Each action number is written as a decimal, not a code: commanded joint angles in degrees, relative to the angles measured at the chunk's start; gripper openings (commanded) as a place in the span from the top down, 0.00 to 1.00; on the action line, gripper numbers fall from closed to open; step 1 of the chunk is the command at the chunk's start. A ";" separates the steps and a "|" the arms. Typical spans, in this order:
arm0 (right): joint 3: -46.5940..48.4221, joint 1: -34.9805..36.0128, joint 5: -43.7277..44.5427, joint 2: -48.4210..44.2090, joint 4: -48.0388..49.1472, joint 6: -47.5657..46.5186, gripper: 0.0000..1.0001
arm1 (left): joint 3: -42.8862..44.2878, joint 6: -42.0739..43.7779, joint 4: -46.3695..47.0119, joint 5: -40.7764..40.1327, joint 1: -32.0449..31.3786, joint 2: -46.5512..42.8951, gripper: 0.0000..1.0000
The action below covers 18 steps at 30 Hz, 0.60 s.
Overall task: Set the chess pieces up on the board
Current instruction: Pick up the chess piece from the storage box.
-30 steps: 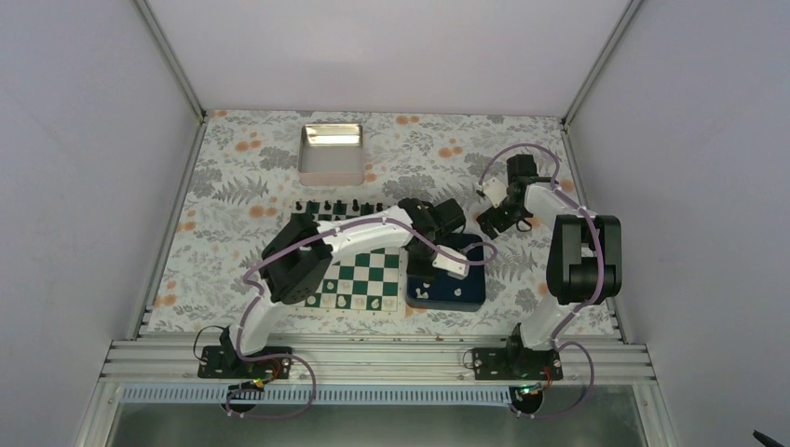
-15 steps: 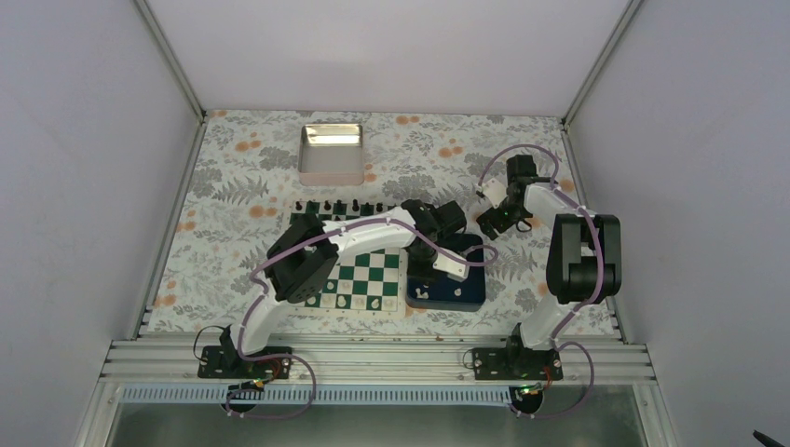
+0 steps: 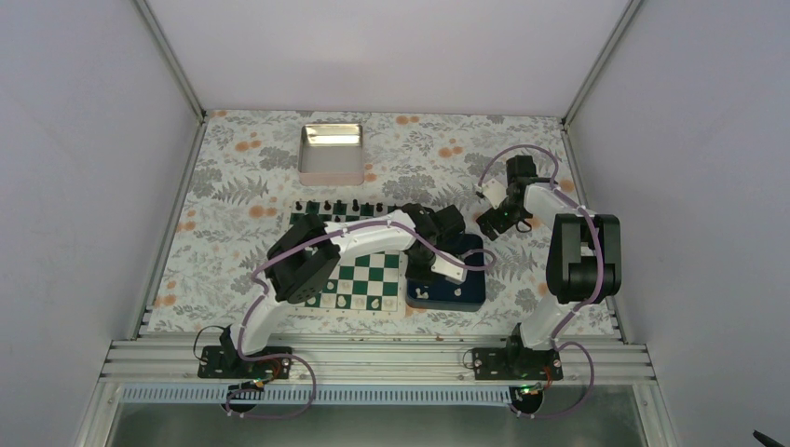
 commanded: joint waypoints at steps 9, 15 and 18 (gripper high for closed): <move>-0.72 0.16 -0.29 0.16 -0.17 -0.60 0.00 | 0.14 0.61 -0.01 0.69 -0.27 0.17 0.92; -0.69 0.18 -0.19 0.37 -0.12 -0.65 0.00 | 1.51 0.61 -1.58 -0.89 -0.31 -2.16 0.94; -0.63 0.19 -0.08 0.47 -0.18 -0.68 0.00 | 2.57 0.47 -2.57 -2.56 -0.19 -4.26 0.94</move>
